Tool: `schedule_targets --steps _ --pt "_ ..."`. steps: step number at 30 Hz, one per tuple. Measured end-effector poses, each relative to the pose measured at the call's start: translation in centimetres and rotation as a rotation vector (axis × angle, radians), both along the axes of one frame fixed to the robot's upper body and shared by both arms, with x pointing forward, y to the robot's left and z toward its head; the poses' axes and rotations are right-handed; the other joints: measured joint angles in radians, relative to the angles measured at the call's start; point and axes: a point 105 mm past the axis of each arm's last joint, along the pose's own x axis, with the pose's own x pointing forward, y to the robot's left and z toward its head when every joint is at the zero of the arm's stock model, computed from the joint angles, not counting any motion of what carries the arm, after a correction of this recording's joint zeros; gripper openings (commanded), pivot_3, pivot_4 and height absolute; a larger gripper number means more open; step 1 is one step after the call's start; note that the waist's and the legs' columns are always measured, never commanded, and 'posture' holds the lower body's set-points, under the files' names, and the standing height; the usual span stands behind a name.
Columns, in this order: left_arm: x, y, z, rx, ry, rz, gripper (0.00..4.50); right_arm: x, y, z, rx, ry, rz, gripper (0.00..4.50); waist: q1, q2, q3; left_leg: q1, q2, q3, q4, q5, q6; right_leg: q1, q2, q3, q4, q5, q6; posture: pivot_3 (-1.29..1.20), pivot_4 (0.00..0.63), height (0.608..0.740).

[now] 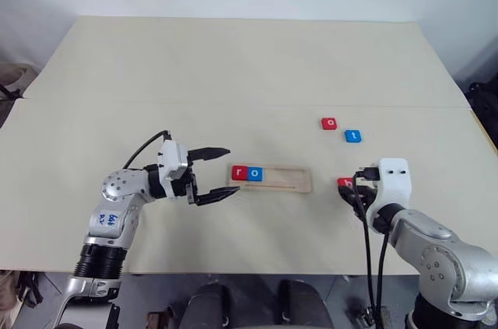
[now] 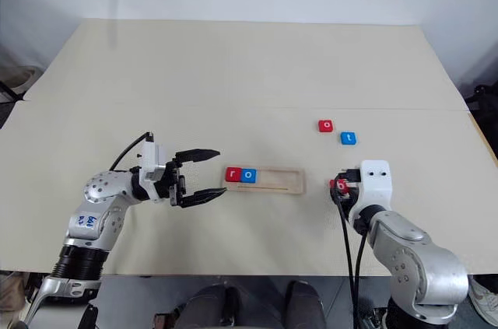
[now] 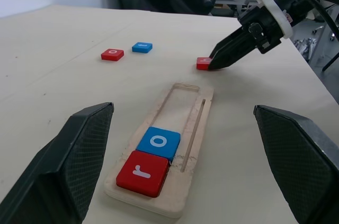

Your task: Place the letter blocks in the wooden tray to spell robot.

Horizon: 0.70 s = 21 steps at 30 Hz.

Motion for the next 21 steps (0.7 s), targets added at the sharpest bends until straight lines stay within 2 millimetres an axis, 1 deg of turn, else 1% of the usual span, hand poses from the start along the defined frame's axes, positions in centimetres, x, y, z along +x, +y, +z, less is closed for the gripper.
schedule_targets --steps 1,3,4,6,8,10,12,15,17,21 --pt "0.0 0.0 0.0 0.000 0.000 0.000 4.50 0.1 0.1 0.1 0.000 -0.006 -0.001 2.19 0.001 0.000 0.000 0.000 0.000 0.000 0.000 0.000 0.000 0.000 0.000 0.000 0.000 0.000 0.000 0.00 0.150 0.740" --pt "0.0 0.1 0.0 0.002 0.002 0.002 4.50 0.3 0.1 0.2 0.002 -0.020 -0.003 2.79 0.002 0.000 0.000 0.000 0.000 0.000 0.000 0.000 0.000 0.000 0.000 0.000 0.000 0.000 0.000 0.00 0.150 0.740" --pt "0.0 0.1 -0.1 0.003 0.005 0.004 4.50 0.4 0.0 0.2 0.004 -0.023 -0.004 3.19 0.002 0.000 0.000 0.000 0.000 0.000 0.000 0.000 0.000 0.000 0.000 0.000 0.000 0.000 0.000 0.00 0.150 0.740" --pt "-0.1 0.1 -0.2 0.004 0.008 0.006 4.50 0.6 0.0 0.1 0.012 -0.028 0.001 3.78 0.001 0.000 0.000 0.000 0.000 0.000 0.000 0.000 0.000 0.000 0.000 0.000 0.000 0.000 0.000 0.00 0.150 0.740" --pt "-0.1 0.1 -0.2 0.004 0.008 0.007 4.50 0.8 -0.4 0.0 0.007 -0.025 0.009 4.47 0.001 0.000 0.000 0.000 0.000 0.000 0.000 0.000 0.000 0.000 0.000 0.000 0.000 0.000 0.000 0.00 0.150 0.740" --pt "-0.1 0.2 -0.2 0.006 0.009 0.012 4.50 0.8 -0.9 0.2 -0.024 -0.020 0.048 4.47 0.002 0.000 0.000 0.000 0.000 0.000 0.000 0.000 0.000 0.000 0.000 0.000 -0.001 0.000 0.000 0.00 0.150 0.740" --pt "-0.1 0.3 -0.2 0.006 0.009 0.018 4.50 0.7 -1.7 0.9 -0.075 -0.034 0.129 4.47 0.002 0.000 0.000 0.000 0.000 0.000 0.000 0.000 0.000 0.001 0.000 0.000 -0.002 0.000 0.000 0.00 0.150 0.740" --pt "-0.1 0.9 -0.2 0.012 0.006 0.037 4.50 0.2 -3.2 2.5 -0.179 -0.071 0.326 4.47 0.002 0.000 0.000 0.000 -0.001 0.000 -0.001 0.000 0.001 0.002 0.000 0.000 -0.004 0.000 0.000 0.00 0.150 0.740" --pt "-0.1 1.1 -0.2 0.015 0.005 0.045 4.50 0.1 -3.7 3.2 -0.204 -0.109 0.437 4.47 0.003 0.000 0.001 0.000 0.000 0.000 -0.001 0.000 0.001 0.002 0.000 -0.001 -0.005 0.000 0.001 0.00 0.150 0.740" --pt "-0.2 1.2 -0.3 0.020 0.005 0.042 4.50 0.4 -4.9 3.5 -0.289 -0.158 0.685 4.47 0.002 0.000 0.001 0.001 0.000 0.001 0.000 0.000 0.001 0.003 0.000 0.000 -0.005 0.001 0.001 0.00 0.150 0.740"
